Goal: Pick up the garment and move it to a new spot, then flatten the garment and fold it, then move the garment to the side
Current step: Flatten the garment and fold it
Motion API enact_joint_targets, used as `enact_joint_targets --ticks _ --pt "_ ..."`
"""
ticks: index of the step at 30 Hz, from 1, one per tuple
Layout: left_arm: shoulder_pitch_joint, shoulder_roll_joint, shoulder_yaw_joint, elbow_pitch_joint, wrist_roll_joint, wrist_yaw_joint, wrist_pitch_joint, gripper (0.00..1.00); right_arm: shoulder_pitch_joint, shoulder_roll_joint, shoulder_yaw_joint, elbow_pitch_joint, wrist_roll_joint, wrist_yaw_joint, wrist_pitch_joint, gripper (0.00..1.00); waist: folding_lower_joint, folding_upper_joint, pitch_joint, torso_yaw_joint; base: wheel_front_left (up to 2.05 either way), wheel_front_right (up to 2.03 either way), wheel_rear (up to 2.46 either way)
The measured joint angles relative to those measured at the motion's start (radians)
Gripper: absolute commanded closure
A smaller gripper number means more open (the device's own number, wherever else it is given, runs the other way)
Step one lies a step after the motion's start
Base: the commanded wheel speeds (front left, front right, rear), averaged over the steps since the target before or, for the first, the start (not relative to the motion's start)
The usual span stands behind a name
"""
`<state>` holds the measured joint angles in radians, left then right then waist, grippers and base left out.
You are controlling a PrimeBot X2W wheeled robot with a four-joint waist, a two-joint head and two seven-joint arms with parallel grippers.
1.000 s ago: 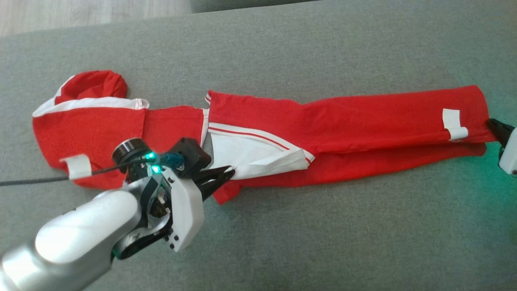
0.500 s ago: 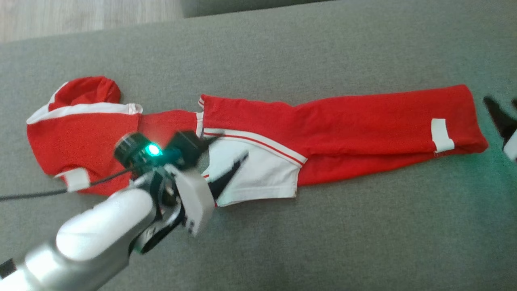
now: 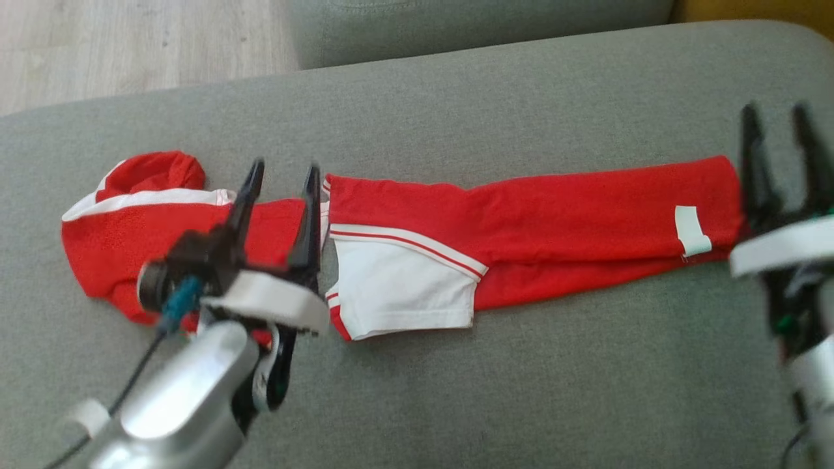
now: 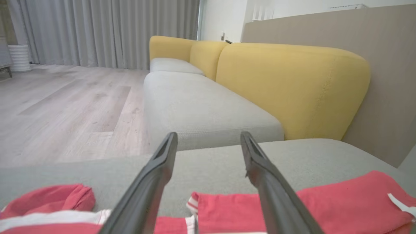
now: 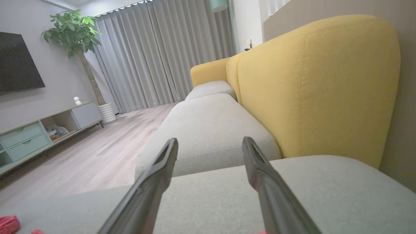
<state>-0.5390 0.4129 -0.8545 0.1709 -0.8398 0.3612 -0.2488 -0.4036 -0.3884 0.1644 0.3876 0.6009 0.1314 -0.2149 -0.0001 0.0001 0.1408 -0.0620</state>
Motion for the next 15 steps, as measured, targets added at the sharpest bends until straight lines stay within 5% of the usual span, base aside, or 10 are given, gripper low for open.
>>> enact_joint_targets --ticks 5,15 --pt "0.120 -0.065 0.112 0.008 0.075 -0.002 -0.002 0.00 0.130 0.109 -0.020 -0.079 -0.096 0.000 -0.016 0.00 0.0000 0.0000 -0.012 0.009 0.00 0.00 0.00" --pt "0.300 -0.198 0.306 0.070 0.269 -0.100 -0.003 0.00 0.261 0.242 -0.066 -0.083 -0.227 0.000 -0.024 0.00 0.0001 0.0000 -0.014 0.035 0.00 0.00 0.00"
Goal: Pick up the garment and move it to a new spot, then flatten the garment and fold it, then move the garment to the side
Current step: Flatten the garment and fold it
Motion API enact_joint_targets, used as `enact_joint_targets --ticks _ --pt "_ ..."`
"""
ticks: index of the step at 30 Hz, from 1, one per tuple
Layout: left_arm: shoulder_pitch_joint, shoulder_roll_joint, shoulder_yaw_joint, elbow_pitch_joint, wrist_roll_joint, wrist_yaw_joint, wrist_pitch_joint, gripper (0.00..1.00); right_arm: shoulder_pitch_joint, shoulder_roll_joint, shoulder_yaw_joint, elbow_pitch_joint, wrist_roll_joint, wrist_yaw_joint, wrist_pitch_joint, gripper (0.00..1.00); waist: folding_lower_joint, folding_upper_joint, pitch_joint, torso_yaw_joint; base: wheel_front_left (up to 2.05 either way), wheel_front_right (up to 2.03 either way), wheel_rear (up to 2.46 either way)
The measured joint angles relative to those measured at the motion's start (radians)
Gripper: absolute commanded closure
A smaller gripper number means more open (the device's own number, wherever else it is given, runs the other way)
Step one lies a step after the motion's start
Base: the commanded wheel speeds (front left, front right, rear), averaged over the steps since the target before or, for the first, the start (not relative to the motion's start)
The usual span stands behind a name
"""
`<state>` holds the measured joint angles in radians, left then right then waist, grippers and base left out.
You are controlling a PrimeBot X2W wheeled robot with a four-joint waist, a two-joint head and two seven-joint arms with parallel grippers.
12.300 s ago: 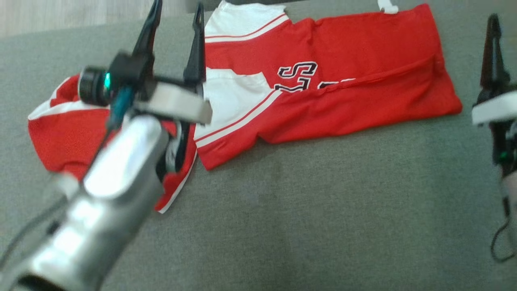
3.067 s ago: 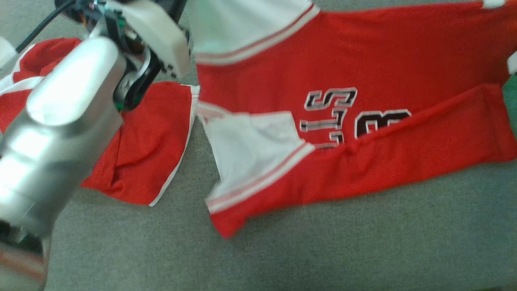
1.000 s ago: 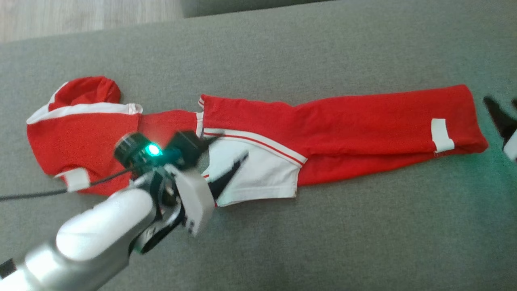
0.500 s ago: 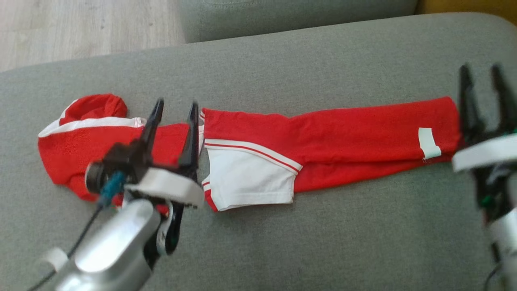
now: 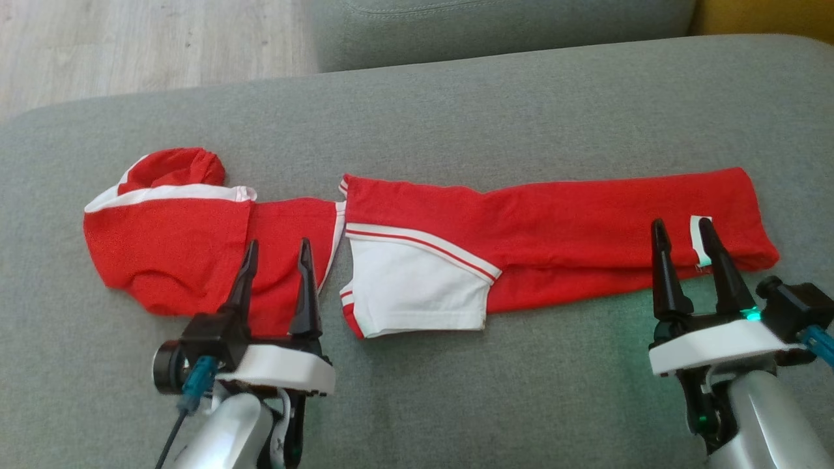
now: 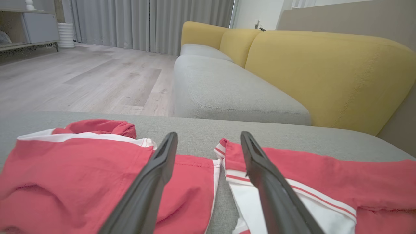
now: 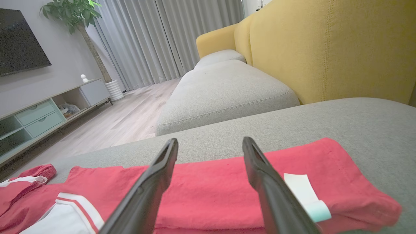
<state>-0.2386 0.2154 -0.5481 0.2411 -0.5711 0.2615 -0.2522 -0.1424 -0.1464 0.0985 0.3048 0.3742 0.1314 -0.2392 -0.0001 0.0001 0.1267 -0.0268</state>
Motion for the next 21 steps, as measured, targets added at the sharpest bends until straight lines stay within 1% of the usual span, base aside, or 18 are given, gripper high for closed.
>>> enact_joint_targets --ticks 4,6,8,11,14,17,19,21 --pt "-0.001 -0.030 0.040 0.027 0.061 -0.046 0.000 0.00 0.000 0.008 -0.022 0.003 -0.026 0.000 0.000 0.00 0.0000 0.0000 0.007 0.007 0.00 0.00 0.00" --pt "-0.002 -0.041 0.057 0.040 0.083 -0.065 0.000 0.00 -0.002 0.008 -0.051 0.008 -0.046 0.000 0.004 0.00 0.0001 0.0000 0.013 0.008 0.00 0.00 0.00" --pt "-0.003 -0.050 0.072 0.047 0.101 -0.079 0.000 0.00 -0.017 0.009 -0.123 0.031 -0.081 0.000 0.035 0.00 0.0000 0.0000 0.021 0.007 0.00 0.00 0.00" --pt "-0.005 -0.066 0.101 0.051 0.126 -0.099 0.000 0.00 -0.066 0.016 -0.288 0.081 -0.181 0.000 0.093 0.00 0.0001 0.0000 0.037 0.005 0.00 0.00 0.00" --pt "-0.014 -0.078 0.113 0.053 0.151 -0.119 0.000 0.00 -0.142 0.041 -0.435 0.127 -0.288 0.000 0.184 0.00 0.0001 0.0000 0.057 0.004 0.00 0.00 0.00" --pt "-0.028 -0.088 0.129 0.058 0.170 -0.136 0.000 0.00 -0.198 0.070 -0.504 0.181 -0.333 0.000 0.285 0.00 0.0001 0.0000 0.079 0.003 0.00 0.00 0.00" --pt "-0.036 -0.094 0.134 0.062 0.183 -0.146 0.000 0.00 -0.215 0.087 -0.528 0.206 -0.348 0.000 0.323 0.00 0.0002 0.0000 0.094 0.003 0.00 0.00 0.00" --pt "-0.040 -0.097 0.136 0.066 0.187 -0.149 0.000 0.00 -0.222 0.092 -0.543 0.213 -0.356 0.000 0.340 0.00 0.0002 0.0000 0.102 0.003 0.00 0.00 0.00"
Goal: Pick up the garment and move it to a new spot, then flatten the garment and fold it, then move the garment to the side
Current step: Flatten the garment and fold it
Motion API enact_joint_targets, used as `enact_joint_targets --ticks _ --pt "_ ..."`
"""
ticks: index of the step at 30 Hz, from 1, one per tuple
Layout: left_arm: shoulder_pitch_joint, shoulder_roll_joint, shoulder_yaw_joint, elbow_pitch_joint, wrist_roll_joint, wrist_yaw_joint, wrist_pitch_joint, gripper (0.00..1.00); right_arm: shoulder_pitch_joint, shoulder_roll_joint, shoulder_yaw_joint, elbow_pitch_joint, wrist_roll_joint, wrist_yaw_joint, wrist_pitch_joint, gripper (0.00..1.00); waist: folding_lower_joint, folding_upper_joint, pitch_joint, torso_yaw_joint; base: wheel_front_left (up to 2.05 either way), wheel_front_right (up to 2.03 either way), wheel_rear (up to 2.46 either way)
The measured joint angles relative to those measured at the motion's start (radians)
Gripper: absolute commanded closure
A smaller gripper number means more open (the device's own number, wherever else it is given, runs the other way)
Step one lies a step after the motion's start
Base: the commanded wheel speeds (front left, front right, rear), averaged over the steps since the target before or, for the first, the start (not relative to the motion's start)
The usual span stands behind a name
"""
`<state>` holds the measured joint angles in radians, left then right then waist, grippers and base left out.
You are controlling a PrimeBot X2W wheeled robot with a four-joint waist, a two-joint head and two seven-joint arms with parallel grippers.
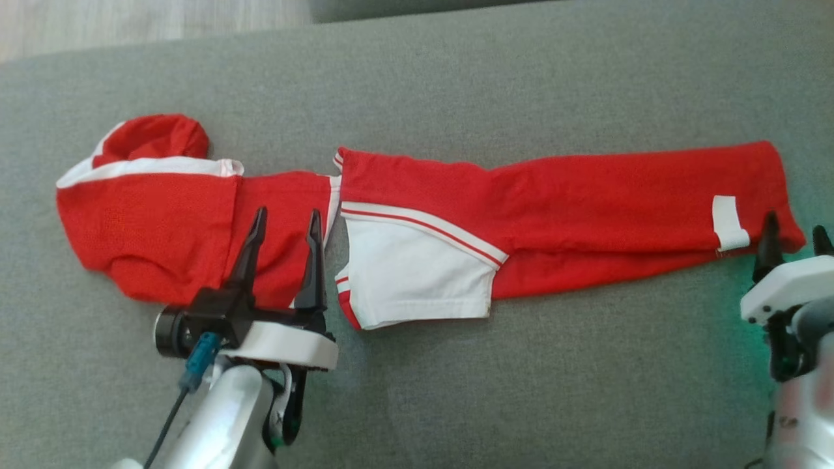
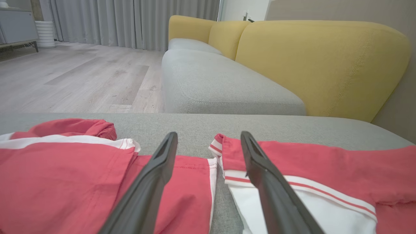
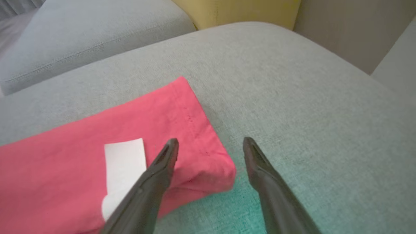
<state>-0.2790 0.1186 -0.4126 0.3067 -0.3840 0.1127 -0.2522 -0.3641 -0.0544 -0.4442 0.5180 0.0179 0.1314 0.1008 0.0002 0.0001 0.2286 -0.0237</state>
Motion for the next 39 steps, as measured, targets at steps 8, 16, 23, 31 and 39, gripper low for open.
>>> enact_joint_targets --ticks 8,16,23,31,39 --pt "-0.022 -0.007 0.032 0.010 0.028 -0.029 0.000 0.00 -0.059 0.006 -0.010 0.073 0.084 0.000 0.073 0.00 0.0000 0.0000 0.061 -0.007 0.00 0.00 0.00" --pt "-0.046 -0.012 0.068 0.013 0.054 -0.051 0.000 0.00 -0.080 -0.002 0.072 0.094 0.237 0.000 0.093 0.13 -0.0001 0.0000 0.088 -0.022 0.00 0.00 0.00" --pt "-0.045 -0.015 0.090 0.019 0.068 -0.053 0.000 0.00 -0.072 0.012 0.024 0.076 0.193 0.000 0.093 1.00 -0.0001 0.0000 0.065 -0.028 0.00 0.00 0.00" --pt "-0.043 -0.035 0.099 0.009 0.077 -0.061 0.000 0.00 -0.054 -0.070 -0.119 -0.004 -0.002 0.000 0.071 1.00 -0.0002 0.0000 0.023 -0.027 0.00 0.00 0.00" --pt "-0.016 -0.044 0.112 0.011 0.082 -0.071 0.000 0.00 -0.058 -0.071 -0.145 -0.047 -0.081 0.000 0.053 1.00 -0.0002 0.0000 -0.017 -0.017 0.00 0.00 0.00"
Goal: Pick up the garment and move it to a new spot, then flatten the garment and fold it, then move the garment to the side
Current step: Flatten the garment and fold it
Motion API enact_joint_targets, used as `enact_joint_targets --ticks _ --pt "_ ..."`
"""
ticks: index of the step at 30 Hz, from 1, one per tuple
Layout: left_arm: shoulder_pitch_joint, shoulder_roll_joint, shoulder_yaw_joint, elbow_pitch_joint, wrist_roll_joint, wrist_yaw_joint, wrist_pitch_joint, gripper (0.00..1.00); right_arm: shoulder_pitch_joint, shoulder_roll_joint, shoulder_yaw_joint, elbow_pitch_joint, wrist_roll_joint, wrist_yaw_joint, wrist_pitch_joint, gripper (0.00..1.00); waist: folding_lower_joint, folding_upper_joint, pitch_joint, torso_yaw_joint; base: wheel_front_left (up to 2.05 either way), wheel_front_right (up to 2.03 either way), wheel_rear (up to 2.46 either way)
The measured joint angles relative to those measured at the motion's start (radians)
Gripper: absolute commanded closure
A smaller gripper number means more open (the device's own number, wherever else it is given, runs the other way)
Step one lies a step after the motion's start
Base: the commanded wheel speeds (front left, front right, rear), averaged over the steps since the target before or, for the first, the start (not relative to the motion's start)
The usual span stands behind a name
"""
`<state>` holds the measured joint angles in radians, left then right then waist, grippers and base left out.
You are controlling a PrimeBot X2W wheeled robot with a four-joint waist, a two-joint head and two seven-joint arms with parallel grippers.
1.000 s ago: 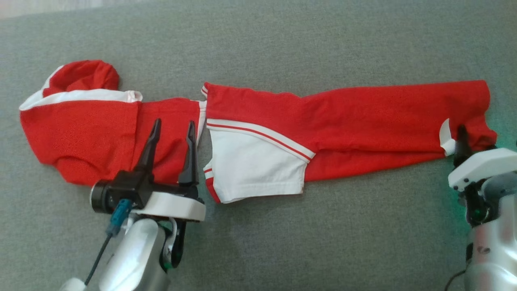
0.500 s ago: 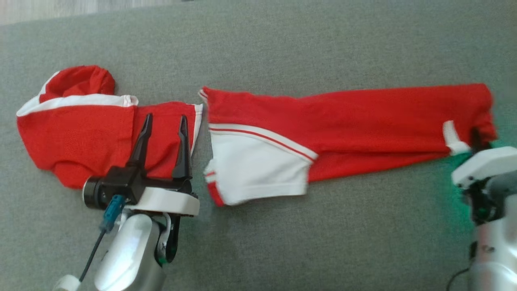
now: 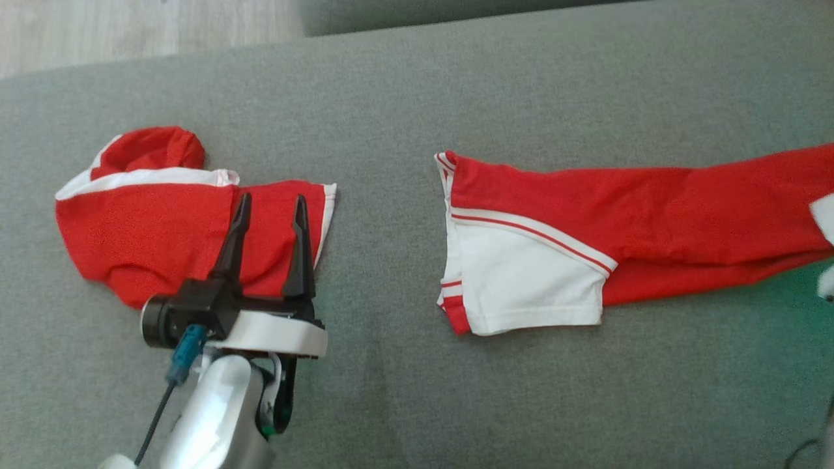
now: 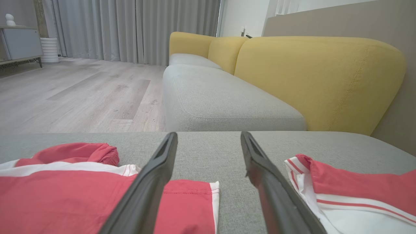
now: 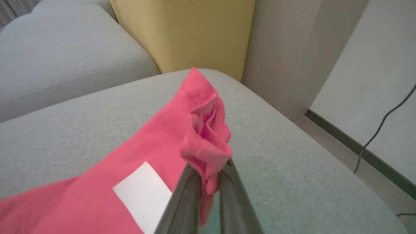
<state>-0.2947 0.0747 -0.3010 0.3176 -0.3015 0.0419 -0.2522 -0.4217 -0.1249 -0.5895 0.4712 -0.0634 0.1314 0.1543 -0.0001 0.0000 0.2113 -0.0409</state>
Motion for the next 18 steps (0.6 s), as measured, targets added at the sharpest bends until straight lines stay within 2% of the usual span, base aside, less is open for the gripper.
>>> enact_joint_targets --ticks 6,10,18 --pt "0.025 -0.012 0.002 0.006 0.003 -0.007 0.000 0.00 0.007 0.060 0.113 -0.090 0.020 0.000 -0.005 1.00 0.0000 0.0000 -0.054 0.012 0.00 0.00 0.00" --pt "0.058 -0.016 0.002 0.008 0.003 -0.007 0.000 0.00 0.055 0.073 0.229 -0.174 0.069 0.000 0.011 1.00 0.0000 0.0000 -0.099 0.026 0.00 0.00 0.00" --pt "0.094 -0.017 0.011 0.008 0.003 -0.007 0.000 0.00 0.172 0.076 0.529 -0.201 0.281 0.000 0.020 1.00 -0.0002 0.0000 -0.152 0.066 0.00 0.00 0.00"
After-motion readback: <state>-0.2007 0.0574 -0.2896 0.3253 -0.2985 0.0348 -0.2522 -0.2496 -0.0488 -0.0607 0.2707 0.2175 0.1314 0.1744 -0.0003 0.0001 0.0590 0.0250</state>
